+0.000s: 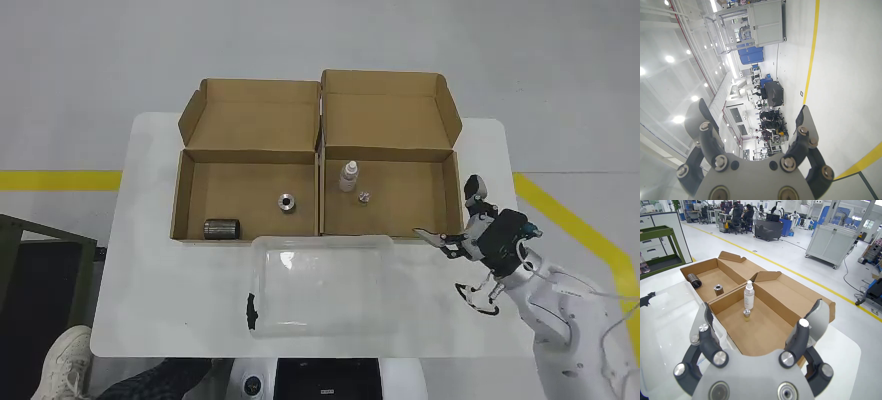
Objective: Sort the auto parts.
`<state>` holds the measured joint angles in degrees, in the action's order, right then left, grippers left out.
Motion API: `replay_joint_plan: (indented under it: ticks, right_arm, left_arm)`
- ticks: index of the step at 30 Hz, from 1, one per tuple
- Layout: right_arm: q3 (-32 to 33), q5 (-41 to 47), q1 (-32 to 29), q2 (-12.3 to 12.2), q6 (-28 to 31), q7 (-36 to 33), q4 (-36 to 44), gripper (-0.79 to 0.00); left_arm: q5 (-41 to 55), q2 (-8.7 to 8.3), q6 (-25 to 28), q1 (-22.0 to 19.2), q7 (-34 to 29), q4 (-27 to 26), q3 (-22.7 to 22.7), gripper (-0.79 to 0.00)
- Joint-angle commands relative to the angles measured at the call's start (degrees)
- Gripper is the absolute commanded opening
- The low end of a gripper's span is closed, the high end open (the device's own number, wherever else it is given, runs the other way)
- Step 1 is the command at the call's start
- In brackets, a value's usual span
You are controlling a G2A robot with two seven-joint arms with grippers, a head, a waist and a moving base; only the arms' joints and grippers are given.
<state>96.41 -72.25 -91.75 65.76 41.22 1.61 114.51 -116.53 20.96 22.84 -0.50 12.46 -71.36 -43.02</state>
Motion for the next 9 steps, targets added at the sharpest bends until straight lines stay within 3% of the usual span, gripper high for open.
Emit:
replay_joint_plan:
  ticks: [1,9]
  right_arm:
    - [0.68,-0.10,-0.71,-0.09,-0.18,0.18,0.23,0.000]
    - [2.13,0.09,-1.98,-0.27,-1.25,0.22,0.66,0.000]
  left_arm:
    - [0.00,0.00,0.00,0.00,0.00,0.00,0.00,0.000]
    - [0.00,0.00,0.00,0.00,0.00,0.00,0.00,-0.001]
